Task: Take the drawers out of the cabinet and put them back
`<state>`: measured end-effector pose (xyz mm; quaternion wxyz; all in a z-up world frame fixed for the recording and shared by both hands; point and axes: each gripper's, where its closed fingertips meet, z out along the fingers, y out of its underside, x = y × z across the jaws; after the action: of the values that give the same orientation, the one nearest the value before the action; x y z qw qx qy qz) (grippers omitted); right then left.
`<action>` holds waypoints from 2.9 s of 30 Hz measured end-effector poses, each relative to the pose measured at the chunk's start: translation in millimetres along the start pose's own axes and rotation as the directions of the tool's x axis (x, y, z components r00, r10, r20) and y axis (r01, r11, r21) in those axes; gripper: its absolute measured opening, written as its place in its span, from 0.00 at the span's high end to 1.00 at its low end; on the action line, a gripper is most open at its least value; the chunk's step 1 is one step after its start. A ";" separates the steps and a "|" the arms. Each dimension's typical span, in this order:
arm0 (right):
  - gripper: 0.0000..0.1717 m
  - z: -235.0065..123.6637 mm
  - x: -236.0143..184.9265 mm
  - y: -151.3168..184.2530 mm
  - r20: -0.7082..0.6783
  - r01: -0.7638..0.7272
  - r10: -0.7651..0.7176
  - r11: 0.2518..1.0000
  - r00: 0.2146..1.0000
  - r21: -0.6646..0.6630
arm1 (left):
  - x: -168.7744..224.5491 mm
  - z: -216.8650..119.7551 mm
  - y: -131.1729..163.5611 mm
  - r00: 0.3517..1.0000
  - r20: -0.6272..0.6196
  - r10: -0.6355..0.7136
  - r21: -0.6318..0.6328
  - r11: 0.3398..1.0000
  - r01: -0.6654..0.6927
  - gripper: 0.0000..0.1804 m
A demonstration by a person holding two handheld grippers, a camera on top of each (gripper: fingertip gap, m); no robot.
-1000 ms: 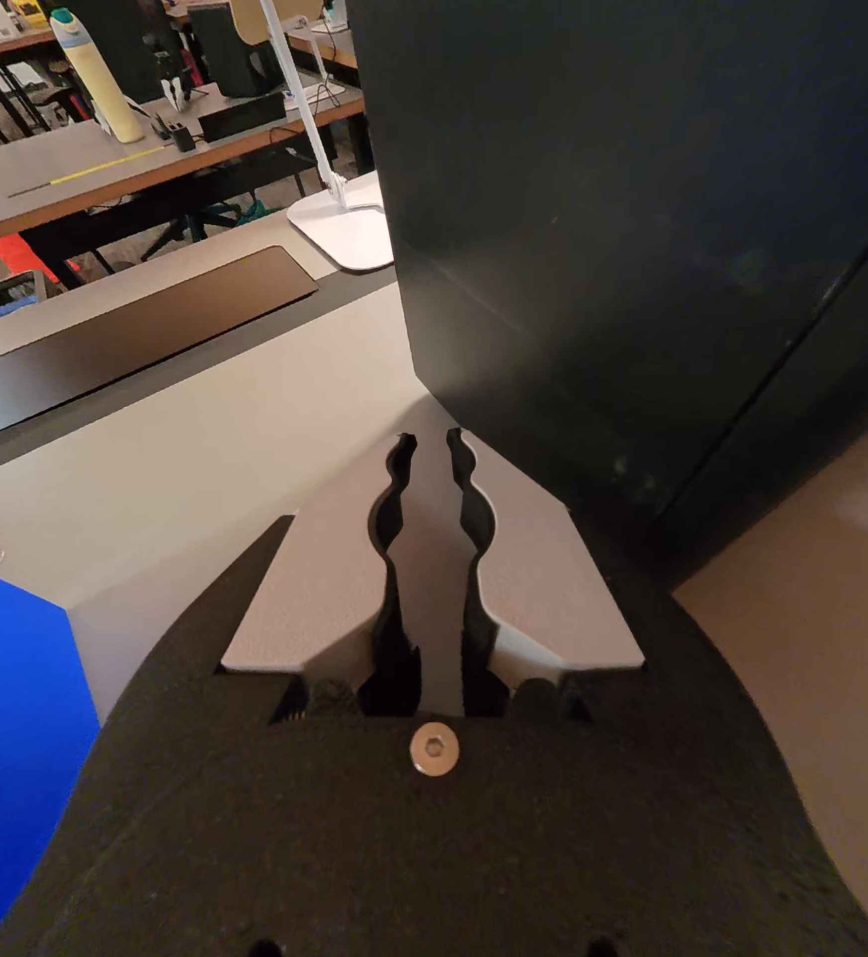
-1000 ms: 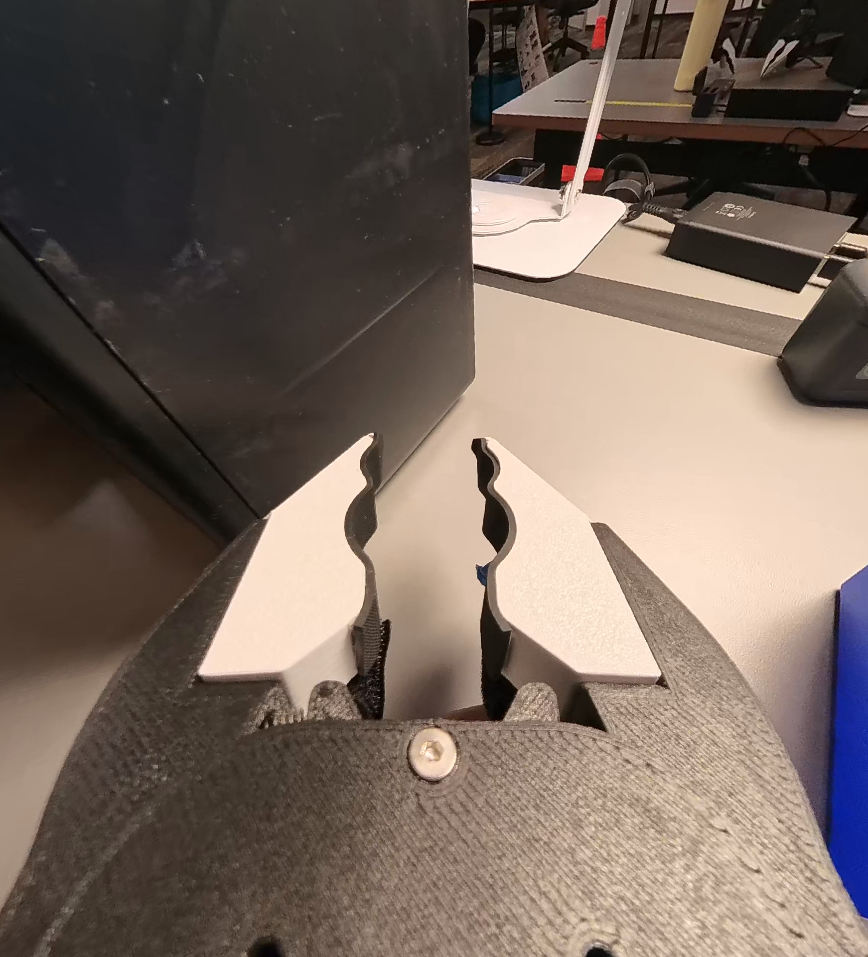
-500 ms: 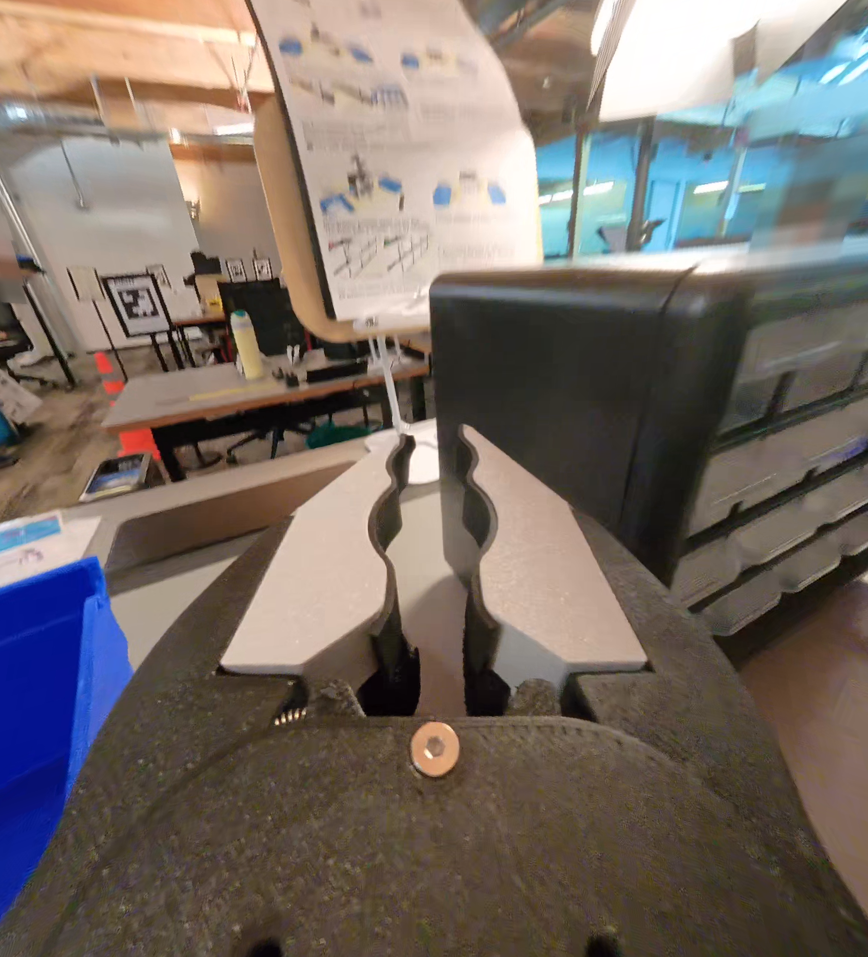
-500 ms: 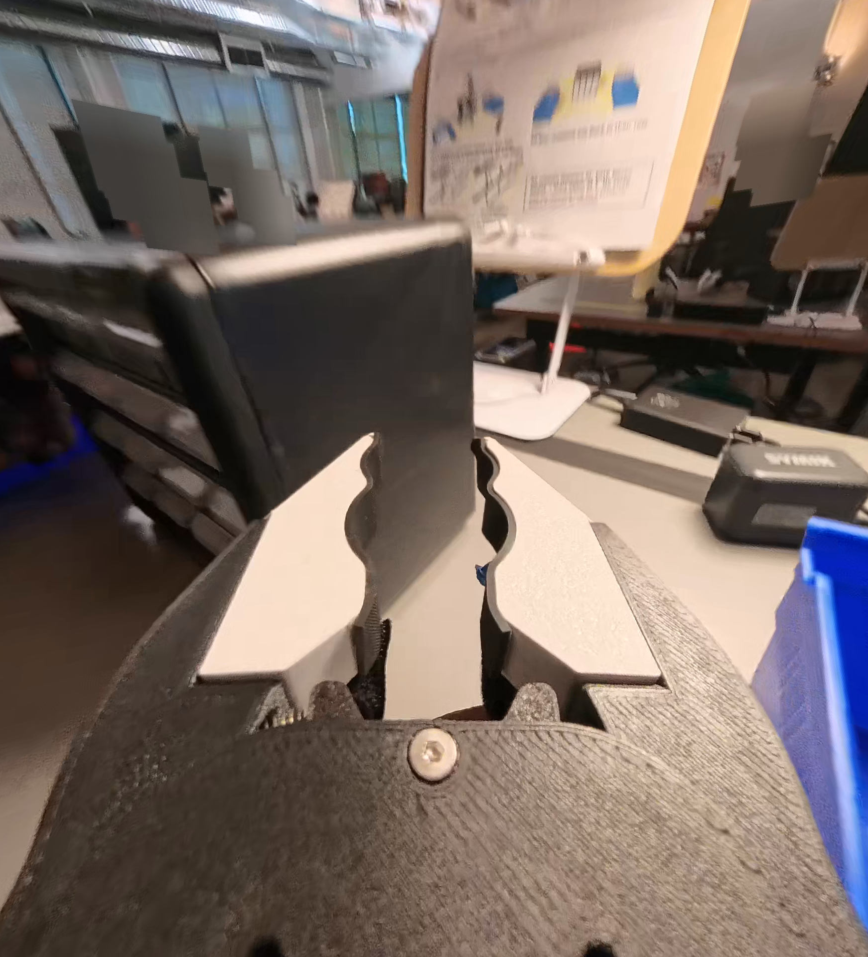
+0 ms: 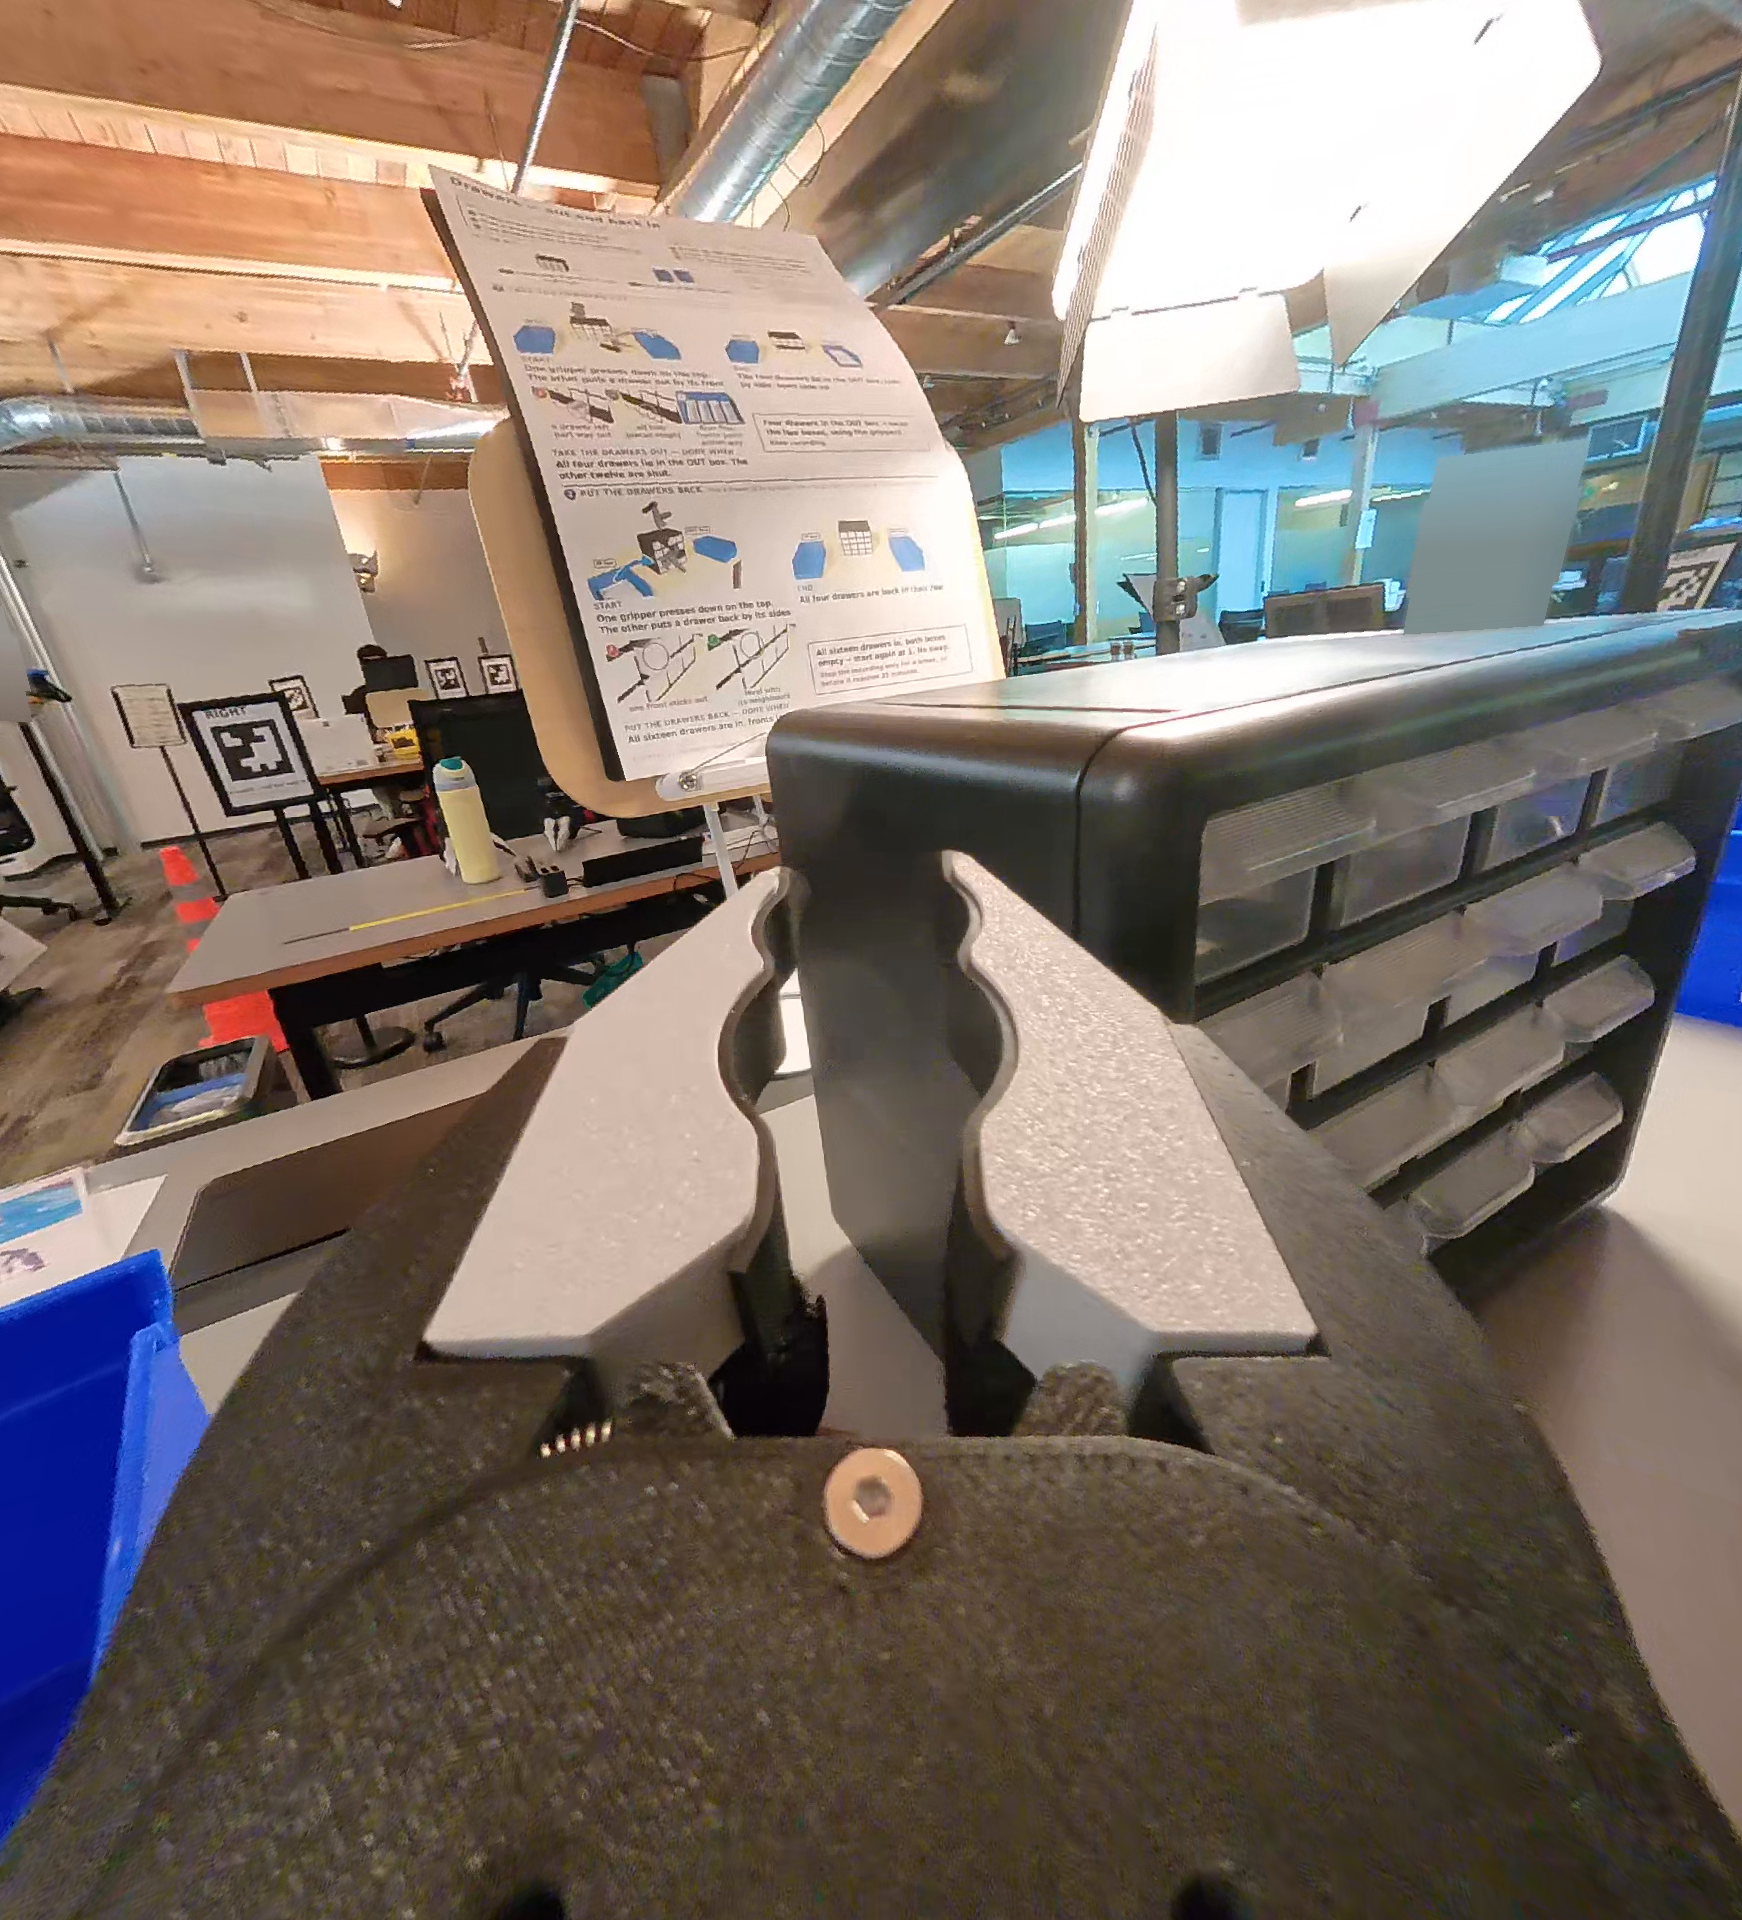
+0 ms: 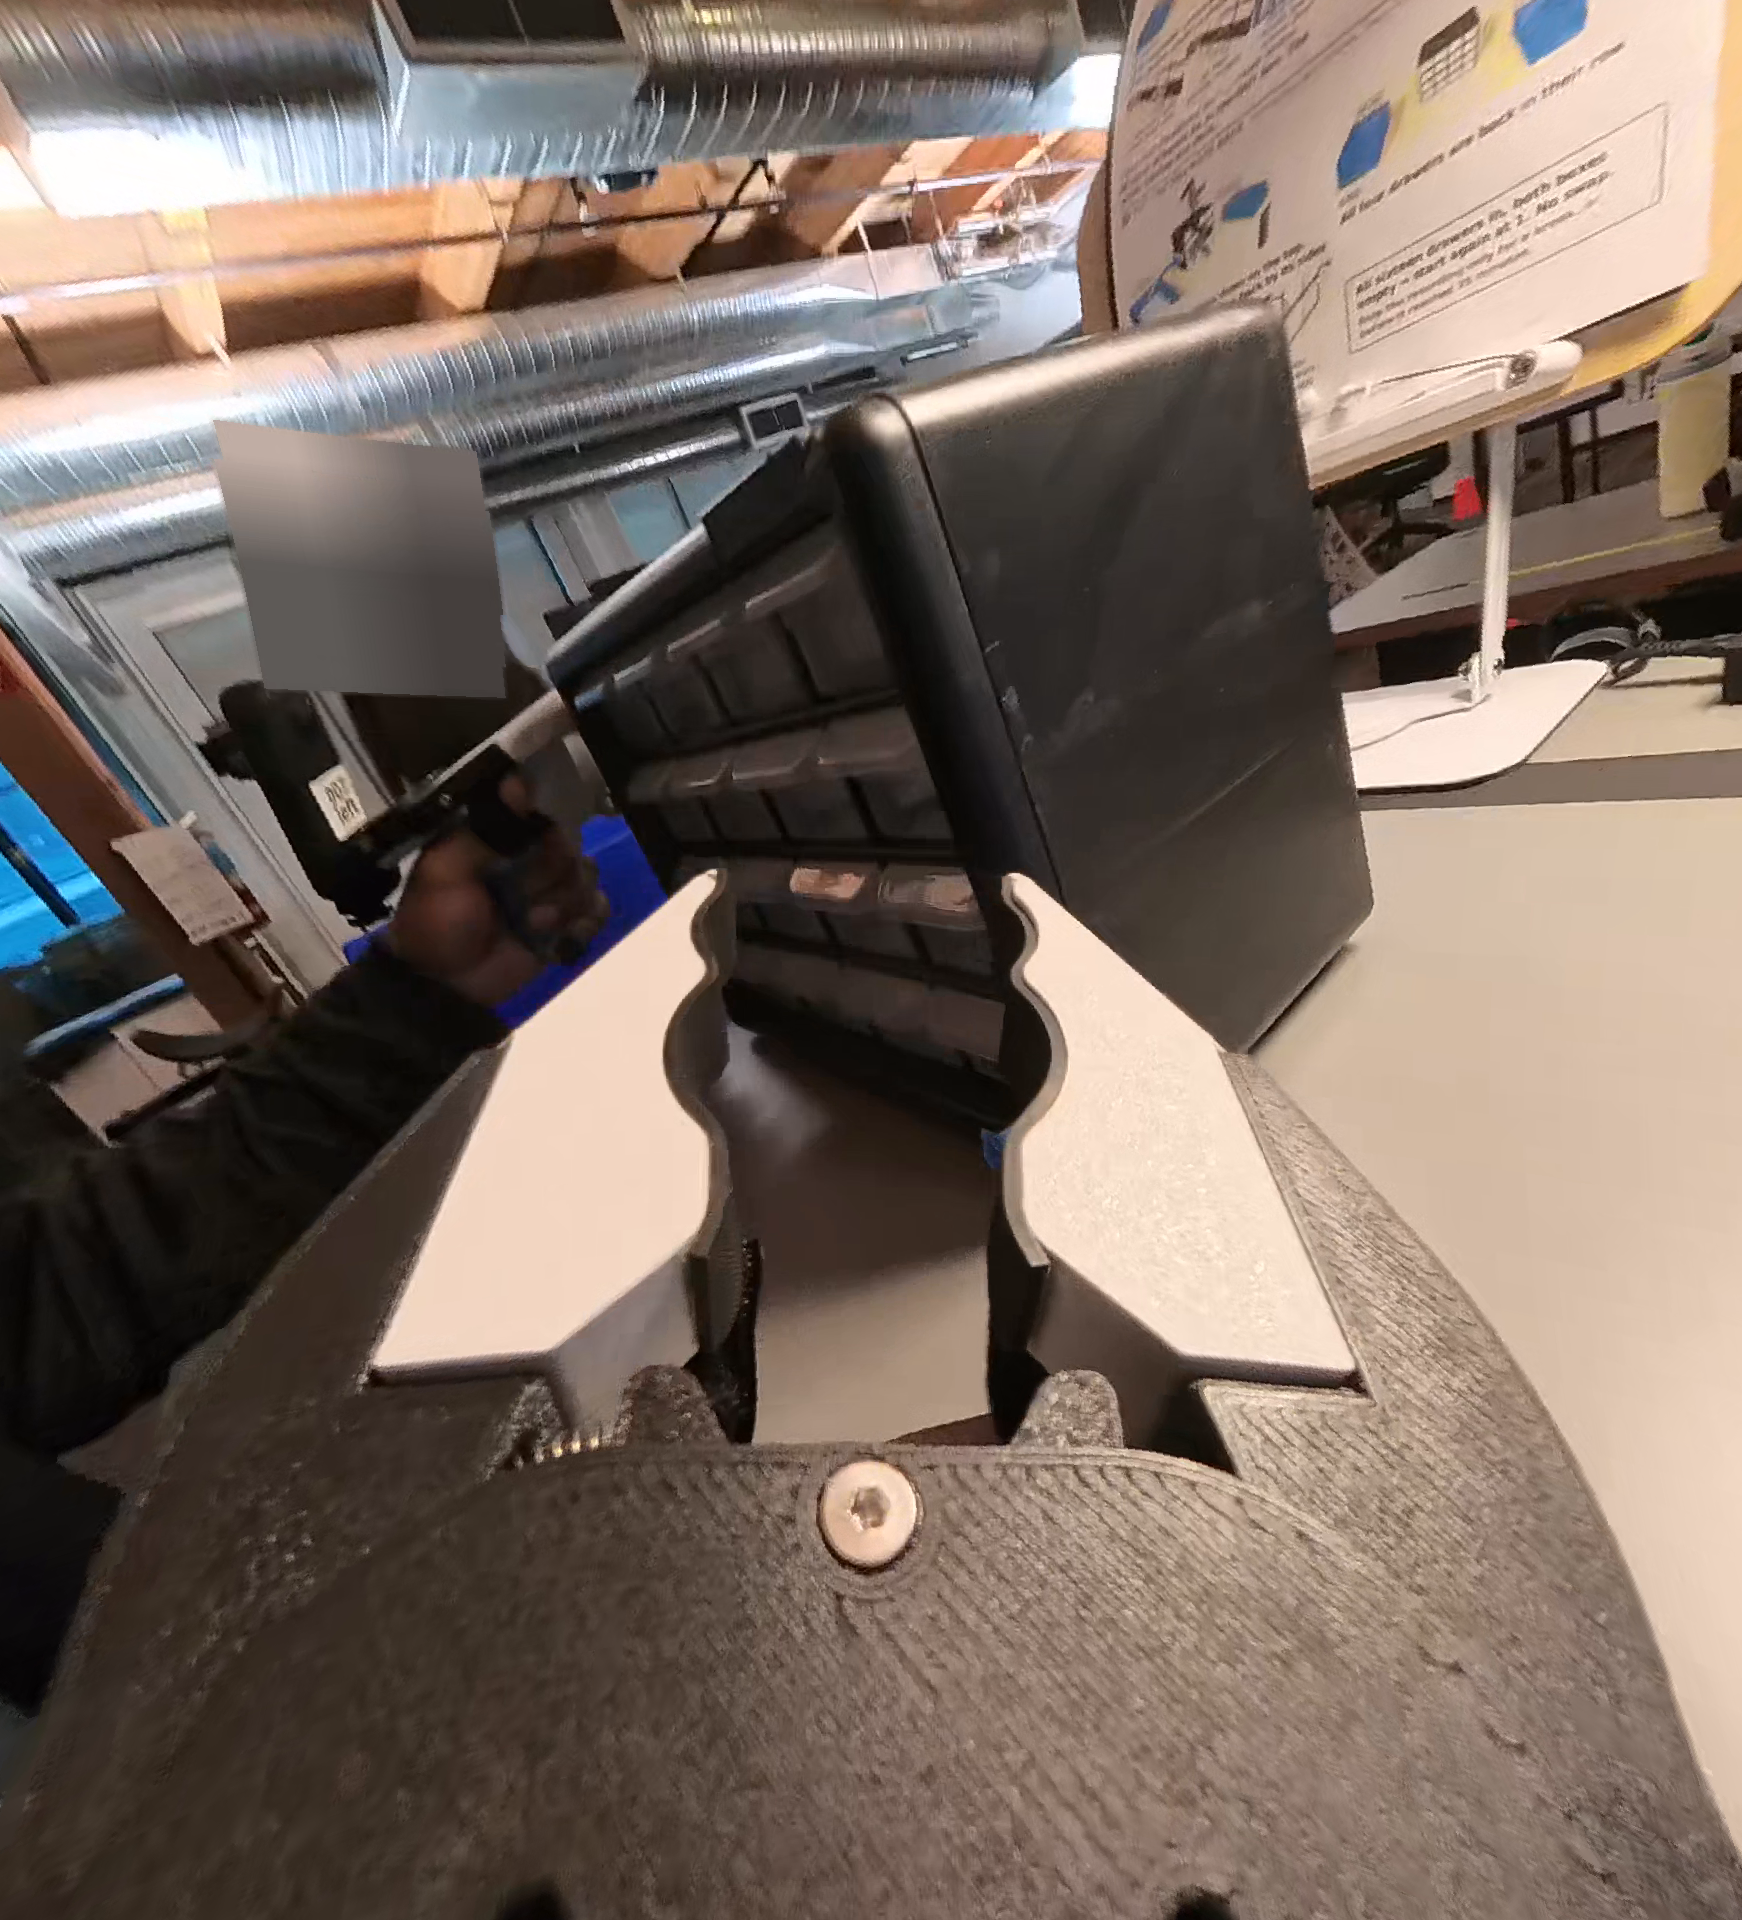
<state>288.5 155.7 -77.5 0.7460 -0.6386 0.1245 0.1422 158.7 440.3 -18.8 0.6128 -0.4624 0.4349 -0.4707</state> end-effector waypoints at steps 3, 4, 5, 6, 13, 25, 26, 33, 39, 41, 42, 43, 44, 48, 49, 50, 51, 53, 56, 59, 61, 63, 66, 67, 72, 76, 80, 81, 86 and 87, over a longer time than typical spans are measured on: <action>0.68 2.2 4.6 3.2 -0.015 -0.004 0.003 1.000 1.000 -0.017 | -2.0 0.0 2.2 1.000 0.016 0.018 -0.016 1.000 -0.017 0.86; 0.68 1.4 6.6 2.9 -0.023 -0.007 0.006 1.000 1.000 -0.015 | -3.4 -0.1 3.2 0.999 0.024 0.022 -0.023 1.000 -0.022 0.85; 0.67 0.6 8.5 2.6 -0.032 -0.004 0.003 1.000 0.999 -0.016 | -4.9 -0.3 4.0 0.999 0.033 0.025 -0.028 0.999 -0.024 0.85; 0.66 -0.2 10.3 2.3 -0.043 0.004 -0.004 1.000 0.999 -0.017 | -6.4 -0.7 4.5 0.999 0.041 0.025 -0.031 0.999 -0.024 0.85; 0.62 -3.4 17.9 -0.2 -0.089 0.027 -0.028 1.000 0.996 -0.014 | -13.4 -0.7 13.1 0.995 0.096 0.010 -0.070 0.998 -0.003 0.85; 0.63 -3.3 14.2 0.7 -0.087 0.041 -0.042 0.999 0.995 -0.015 | -5.6 -11.9 37.9 0.992 0.127 -0.010 -0.128 0.991 0.027 0.84; 0.63 -2.9 14.2 1.7 -0.088 0.040 -0.042 0.999 0.995 -0.018 | -5.0 -16.5 42.0 0.992 0.129 -0.015 -0.139 0.990 0.033 0.84; 0.63 -0.1 12.4 5.2 -0.080 0.033 -0.035 0.999 0.996 -0.029 | -23.3 -41.3 53.0 0.981 0.192 -0.032 -0.161 0.985 0.064 0.84; 0.64 -2.6 17.3 1.0 -0.102 0.035 -0.036 0.999 0.994 -0.015 | -25.5 -42.7 51.2 0.978 0.208 -0.037 -0.166 0.984 0.072 0.84; 0.64 -2.5 18.9 1.6 -0.106 0.028 -0.030 0.999 0.994 -0.016 | -26.9 -43.4 50.5 0.976 0.218 -0.029 -0.170 0.983 0.068 0.84; 0.64 -2.4 19.3 2.3 -0.108 0.027 -0.029 0.999 0.994 -0.018 | -28.0 -43.9 50.3 0.974 0.225 -0.033 -0.171 0.982 0.073 0.84; 0.64 -2.1 19.6 3.2 -0.109 0.027 -0.029 0.999 0.994 -0.022 | -29.2 -44.5 50.2 0.972 0.230 -0.040 -0.172 0.982 0.081 0.84; 0.64 -2.1 19.9 3.9 -0.110 0.027 -0.030 0.999 0.993 -0.024 | -30.3 -45.0 50.1 0.971 0.236 -0.045 -0.171 0.981 0.087 0.84; 0.64 -2.8 20.5 2.3 -0.115 0.032 -0.034 0.999 0.993 -0.020 | -32.6 -46.0 51.4 0.968 0.245 -0.047 -0.176 0.980 0.092 0.84; 0.64 -3.3 20.4 1.2 -0.116 0.032 -0.034 0.999 0.993 -0.017 | -32.7 -46.1 51.9 0.968 0.246 -0.044 -0.179 0.980 0.090 0.84; 0.64 -3.6 20.4 0.2 -0.116 0.034 -0.035 0.999 0.993 -0.013 | -32.9 -46.3 52.3 0.968 0.247 -0.043 -0.181 0.979 0.089 0.84; 0.64 -3.8 20.5 -0.5 -0.117 0.035 -0.036 0.999 0.992 -0.011 | -33.5 -46.6 52.3 0.967 0.250 -0.042 -0.182 0.979 0.089 0.84; 0.64 -3.9 20.8 -0.5 -0.117 0.034 -0.035 0.999 0.992 -0.010 | -35.2 -47.6 51.7 0.966 0.256 -0.044 -0.180 0.979 0.093 0.84; 0.64 -3.2 20.8 1.4 -0.115 0.031 -0.032 0.999 0.993 -0.017 | -38.4 -49.8 48.8 0.962 0.267 -0.051 -0.168 0.981 0.099 0.85; 0.64 -3.1 20.6 2.0 -0.115 0.032 -0.034 0.999 0.993 -0.020 | -41.9 -52.1 46.3 0.958 0.280 -0.059 -0.157 0.982 0.106 0.85; 0.64 -3.7 20.7 1.0 -0.116 0.032 -0.033 0.999 0.993 -0.016 | -44.2 -53.2 46.3 0.956 0.289 -0.060 -0.155 0.982 0.108 0.85; 0.65 -4.6 20.9 -0.8 -0.118 0.033 -0.034 0.999 0.992 -0.011 | -44.8 -53.2 47.6 0.955 0.291 -0.059 -0.160 0.981 0.109 0.85; 0.65 -5.7 20.3 -4.3 -0.118 0.037 -0.037 0.999 0.992 0.001 | -43.9 -52.7 49.2 0.956 0.288 -0.052 -0.168 0.980 0.104 0.85; 0.65 -5.8 20.3 -4.8 -0.117 0.037 -0.036 0.999 0.992 0.003 | -43.5 -52.5 49.3 0.957 0.288 -0.049 -0.170 0.980 0.102 0.85; 0.65 -5.3 20.4 -3.3 -0.112 0.027 -0.026 1.000 0.993 0.000 | -41.9 -52.2 48.9 0.958 0.284 -0.045 -0.172 0.980 0.097 0.85; 0.65 -5.6 20.3 -3.4 -0.112 0.029 -0.028 1.000 0.993 0.000 | -40.1 -51.3 48.9 0.959 0.278 -0.046 -0.172 0.980 0.097 0.85; 0.65 -7.4 20.8 -7.7 -0.116 0.032 -0.030 0.999 0.993 0.013 | -37.4 -49.6 52.2 0.962 0.268 -0.042 -0.186 0.978 0.094 0.85; 0.65 -7.8 20.8 -8.7 -0.117 0.033 -0.030 0.999 0.993 0.017 | -37.0 -49.5 52.3 0.963 0.267 -0.040 -0.186 0.978 0.093 0.85; 0.65 -7.4 21.4 -7.9 -0.116 0.027 -0.025 1.000 0.993 0.015 | -38.8 -50.8 49.8 0.961 0.273 -0.046 -0.177 0.979 0.097 0.85; 0.65 -7.1 21.3 -7.1 -0.116 0.027 -0.026 1.000 0.993 0.012 | -39.1 -51.1 49.1 0.960 0.274 -0.047 -0.174 0.980 0.098 0.85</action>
<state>310.9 148.8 -79.9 0.7435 -0.6424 0.1601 0.0942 110.8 476.8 -72.8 0.6025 -0.5928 0.3724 -0.3831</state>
